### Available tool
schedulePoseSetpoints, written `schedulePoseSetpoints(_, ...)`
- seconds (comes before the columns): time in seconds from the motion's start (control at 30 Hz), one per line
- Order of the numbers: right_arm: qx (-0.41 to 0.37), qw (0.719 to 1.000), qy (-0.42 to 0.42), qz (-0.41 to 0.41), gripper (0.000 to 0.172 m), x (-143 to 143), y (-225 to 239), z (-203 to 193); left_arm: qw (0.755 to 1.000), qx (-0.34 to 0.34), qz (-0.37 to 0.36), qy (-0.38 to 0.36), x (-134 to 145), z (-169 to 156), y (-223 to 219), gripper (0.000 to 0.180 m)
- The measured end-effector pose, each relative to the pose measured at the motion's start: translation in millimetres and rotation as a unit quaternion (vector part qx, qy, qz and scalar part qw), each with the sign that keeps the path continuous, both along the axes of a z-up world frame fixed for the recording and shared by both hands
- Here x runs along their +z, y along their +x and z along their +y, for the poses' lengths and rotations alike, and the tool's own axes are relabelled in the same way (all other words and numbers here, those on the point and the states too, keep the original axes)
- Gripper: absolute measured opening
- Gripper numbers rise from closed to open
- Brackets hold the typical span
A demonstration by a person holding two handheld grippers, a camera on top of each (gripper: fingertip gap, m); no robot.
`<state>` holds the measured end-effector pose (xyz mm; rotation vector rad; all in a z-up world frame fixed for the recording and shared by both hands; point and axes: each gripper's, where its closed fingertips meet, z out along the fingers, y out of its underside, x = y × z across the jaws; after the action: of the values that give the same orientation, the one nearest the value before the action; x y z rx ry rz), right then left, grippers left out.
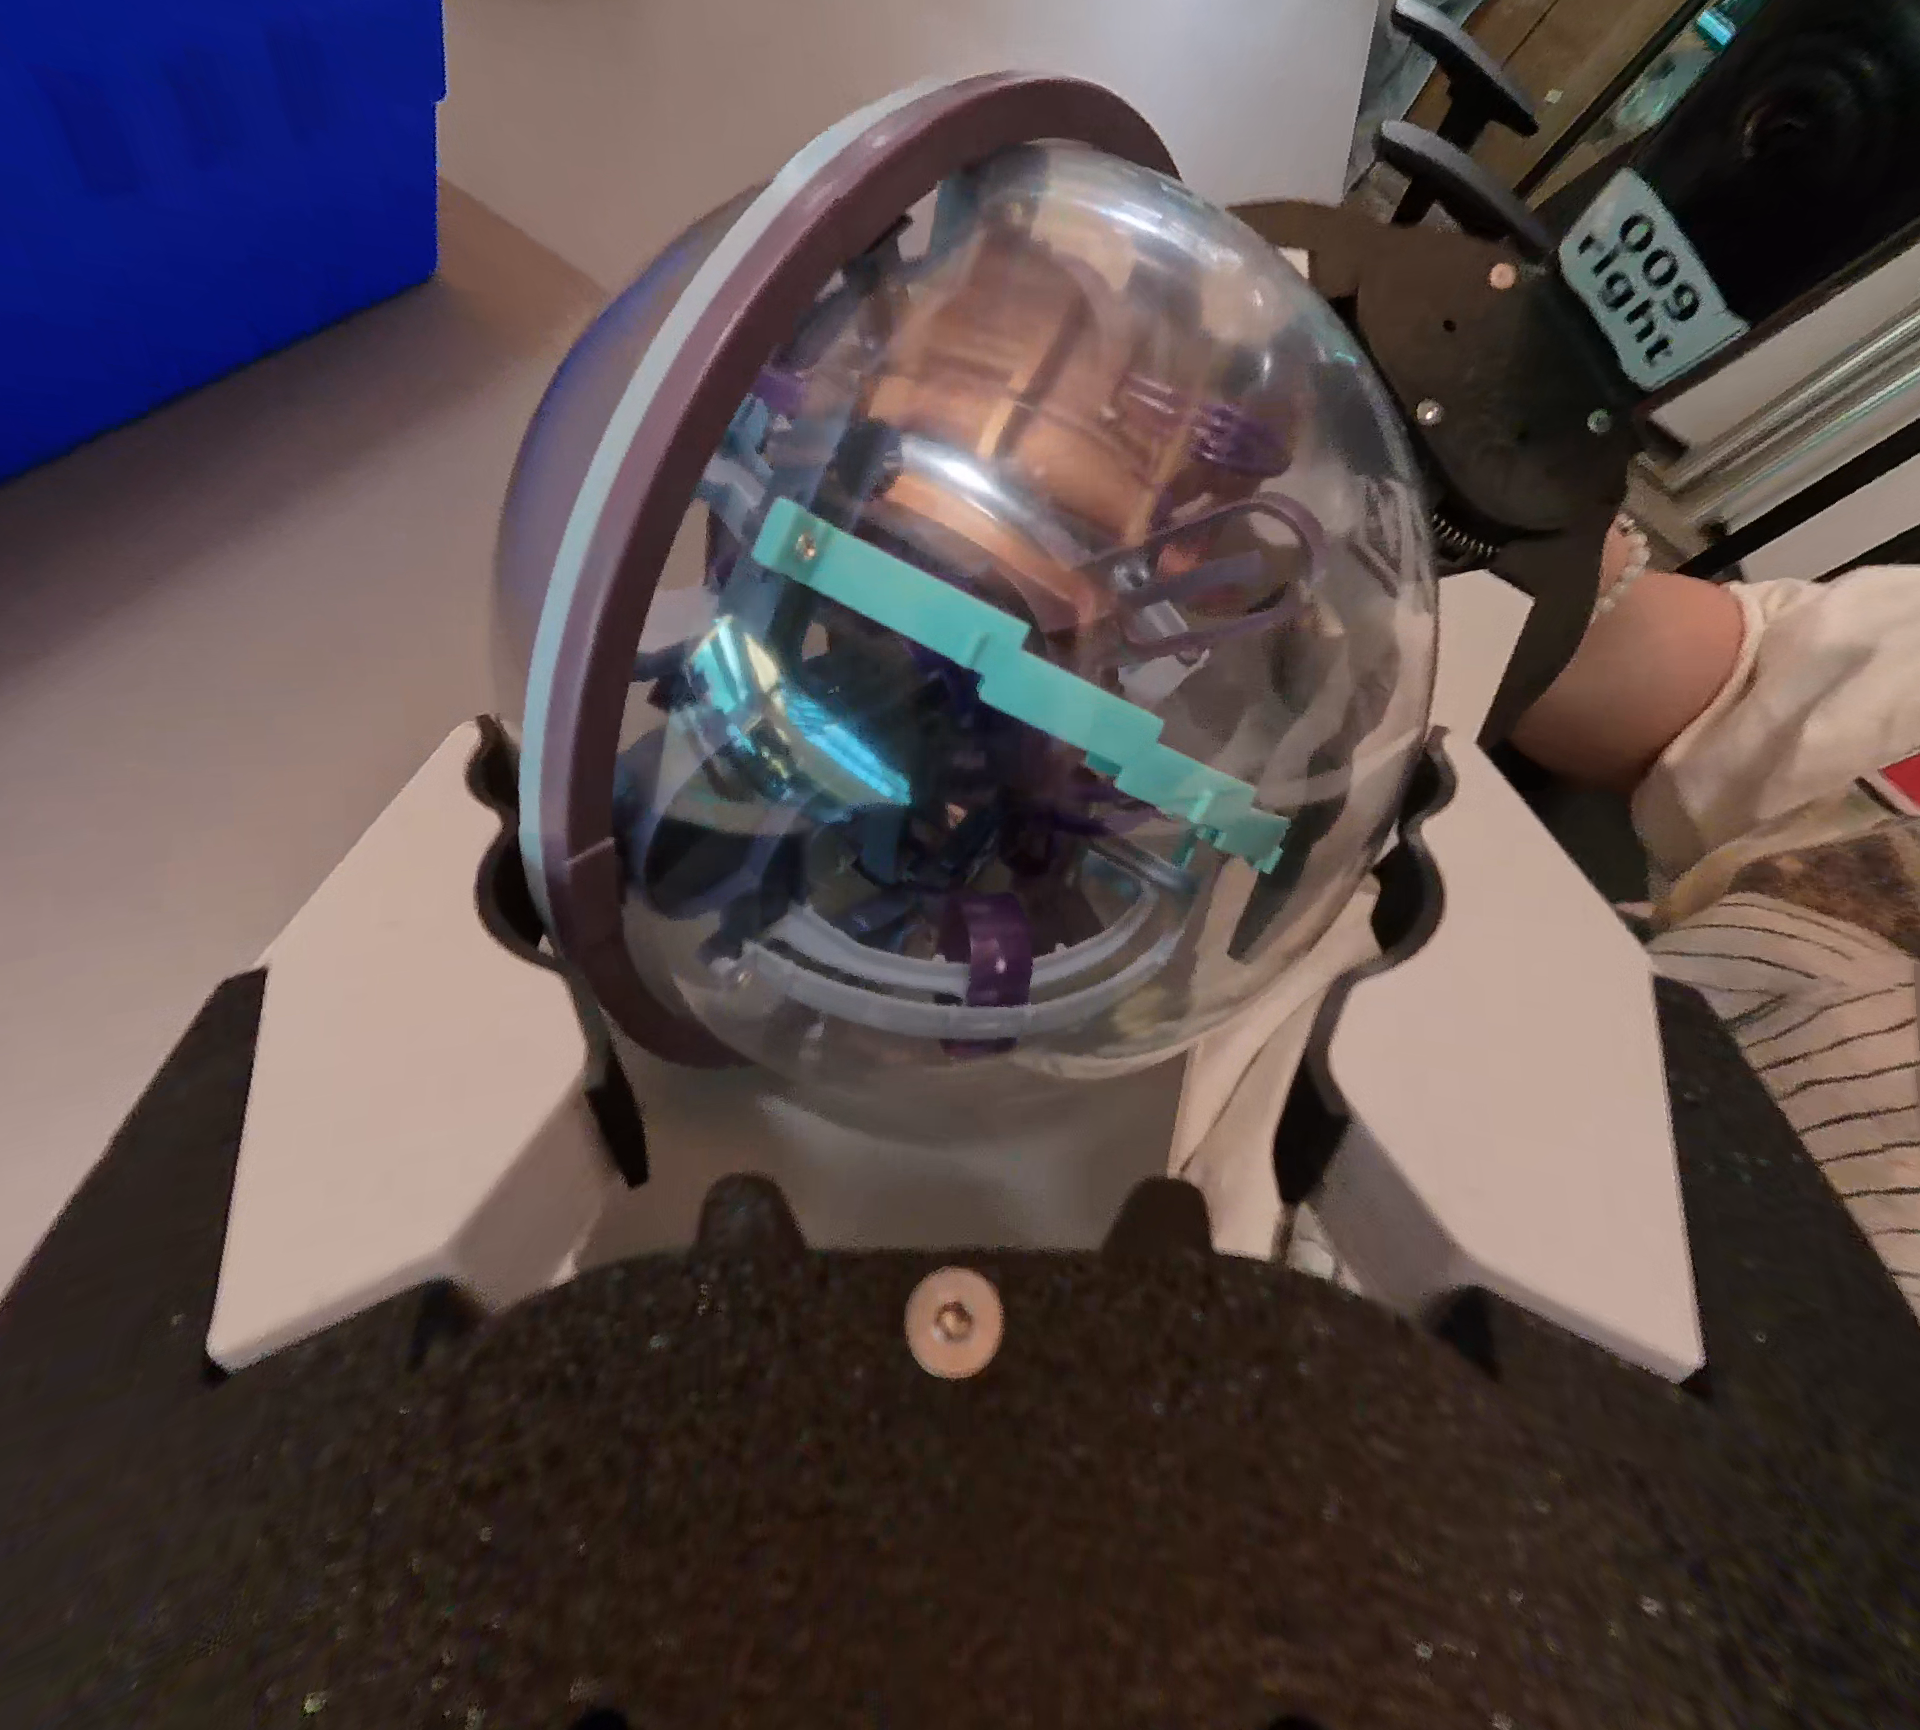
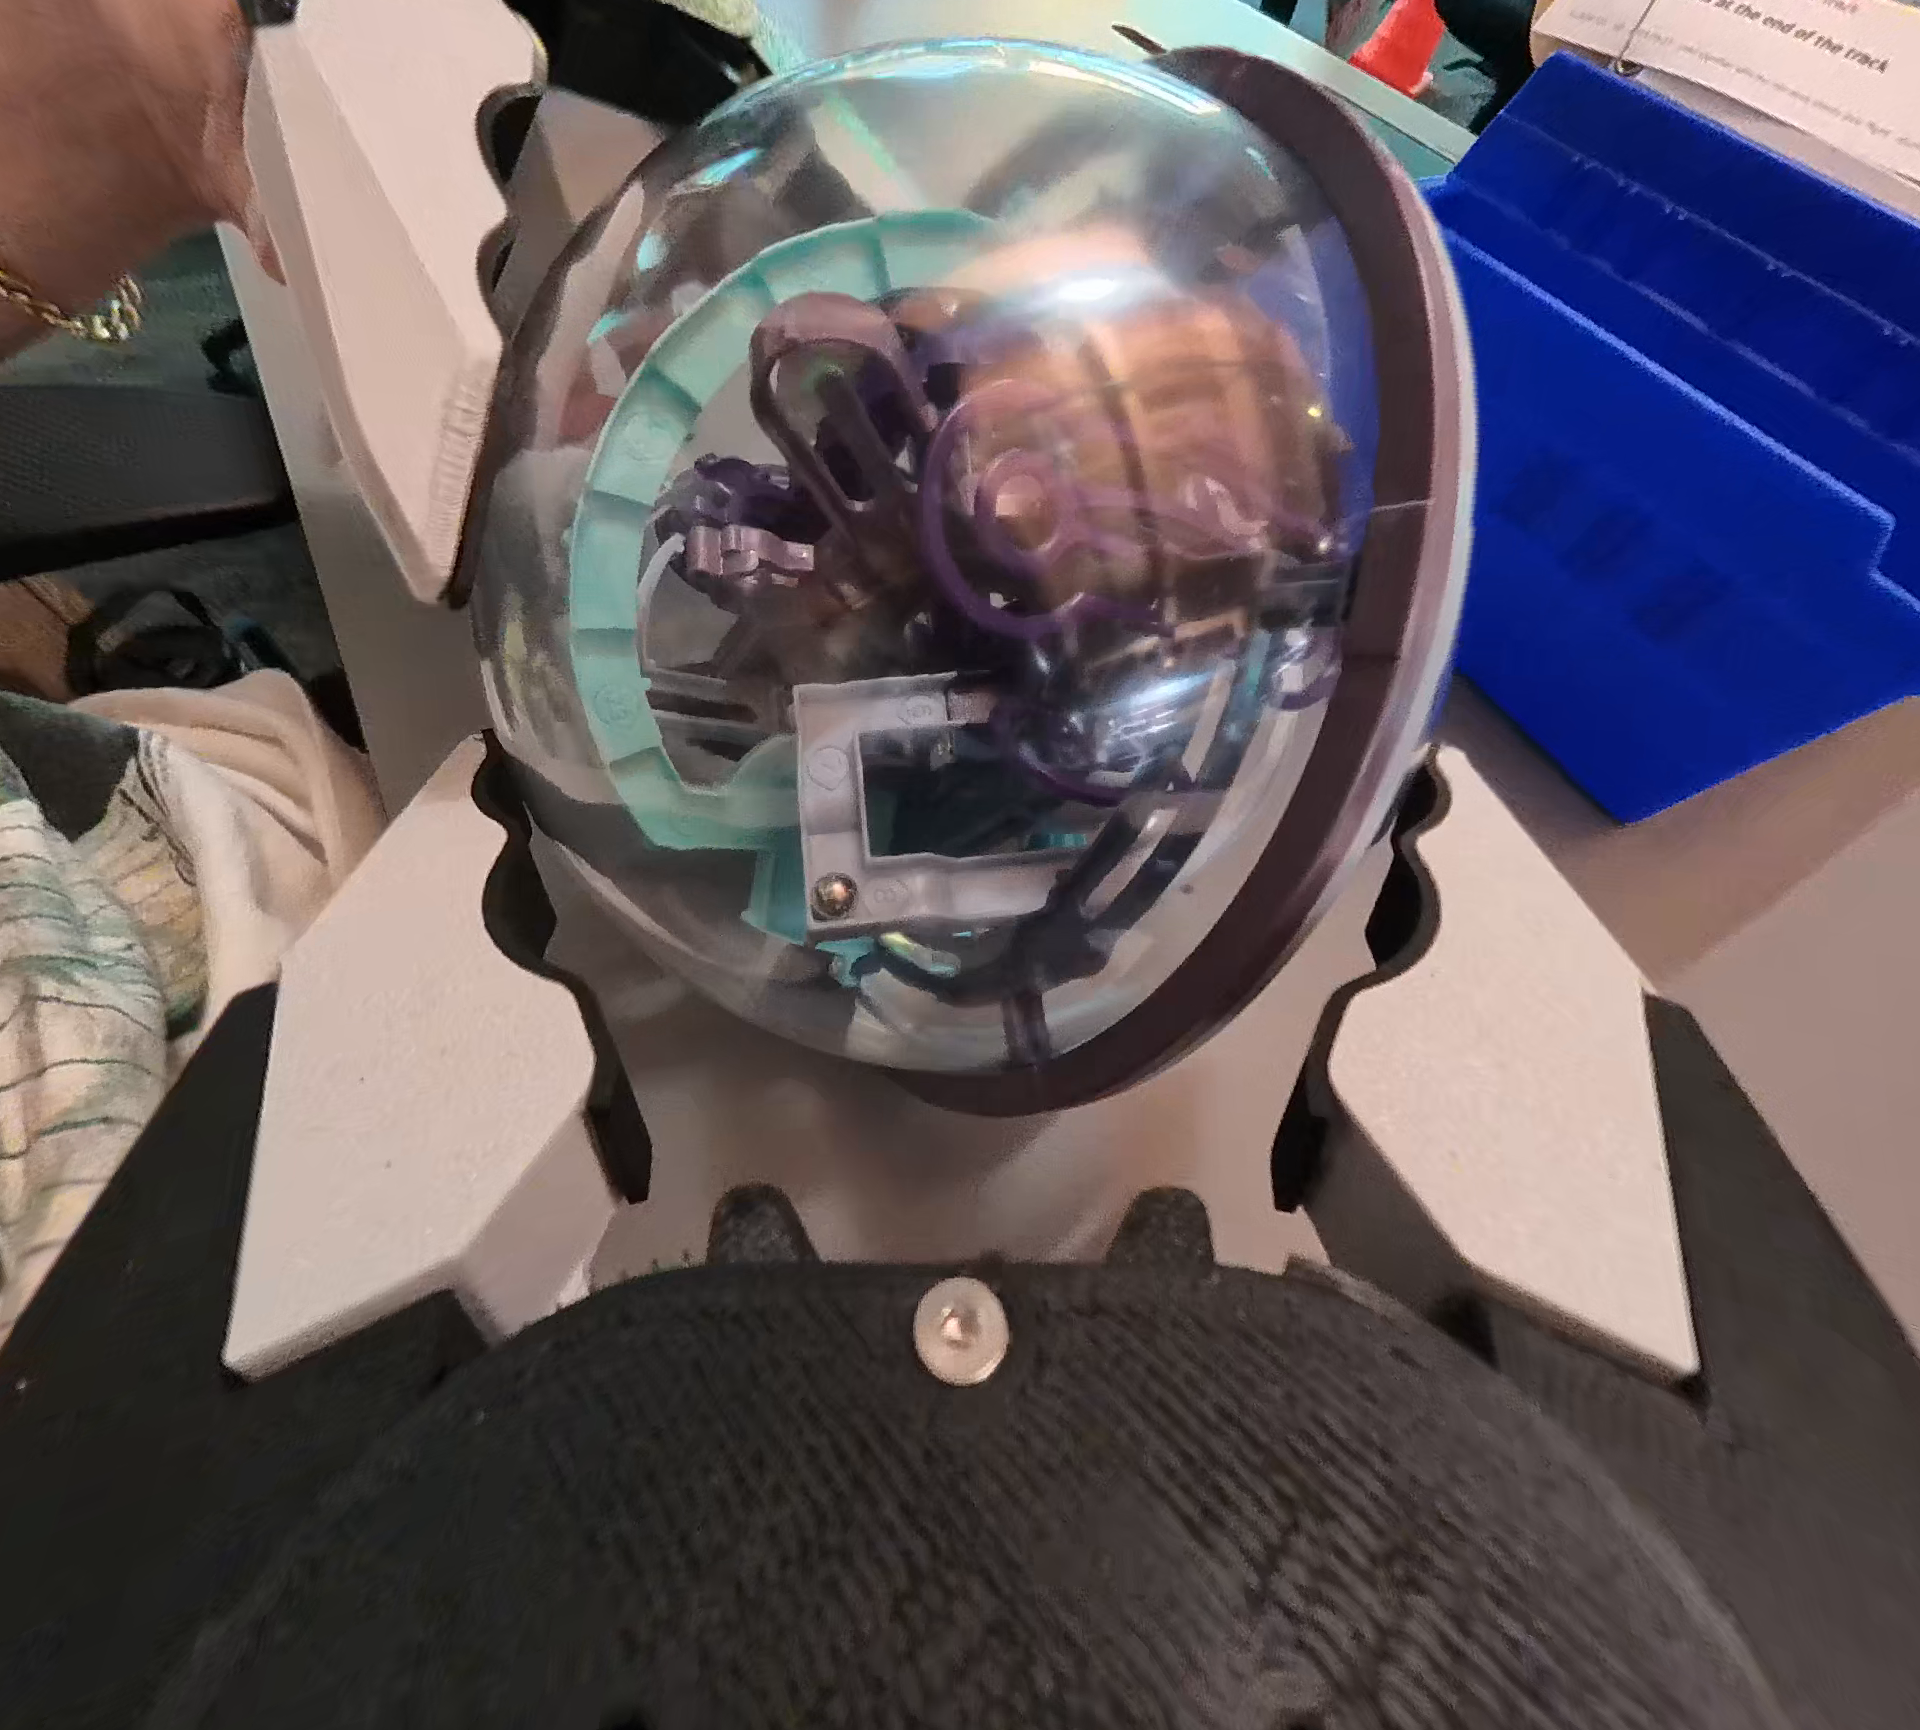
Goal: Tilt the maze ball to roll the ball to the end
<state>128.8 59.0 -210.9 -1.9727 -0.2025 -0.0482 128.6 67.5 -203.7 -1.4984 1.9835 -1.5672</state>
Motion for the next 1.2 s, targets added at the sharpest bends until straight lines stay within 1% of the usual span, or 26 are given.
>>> schedulePoseSetpoints(0.13,-0.012,1.000,0.007,-0.007,0.157,2,-2,1,0.999,0.012,-0.001,-0.051,7,2,2,0.157)
schedulePoseSetpoints(0.27,-0.032,0.999,-0.002,0.014,0.157,-2,-3,2,0.999,0.022,-0.021,-0.040,10,5,6,0.157)
schedulePoseSetpoints(0.33,-0.035,0.999,0.001,0.012,0.156,-4,-3,3,0.999,0.019,-0.025,-0.027,11,5,6,0.157)
schedulePoseSetpoints(0.5,0.000,0.995,-0.056,-0.088,0.153,-21,1,-7,0.999,0.001,-0.020,-0.039,13,8,5,0.157)
schedulePoseSetpoints(0.57,0.006,0.993,-0.049,-0.105,0.142,-17,6,-8,0.998,-0.009,-0.006,-0.059,12,10,5,0.157)
schedulePoseSetpoints(0.63,0.018,0.995,-0.025,-0.092,0.144,-10,5,-5,0.996,-0.022,0.014,-0.083,10,11,5,0.157)
schedulePoseSetpoints(0.73,0.013,0.998,-0.017,-0.061,0.144,-8,4,-1,0.992,-0.029,0.031,-0.117,10,13,8,0.157)
schedulePoseSetpoints(1.07,-0.036,0.999,-0.010,0.030,0.143,-7,3,4,0.983,-0.002,0.001,-0.184,20,22,24,0.157)
schedulePoseSetpoints(1.2,-0.044,0.998,-0.007,0.050,0.143,-6,4,6,0.978,0.008,-0.003,-0.207,22,25,29,0.156)
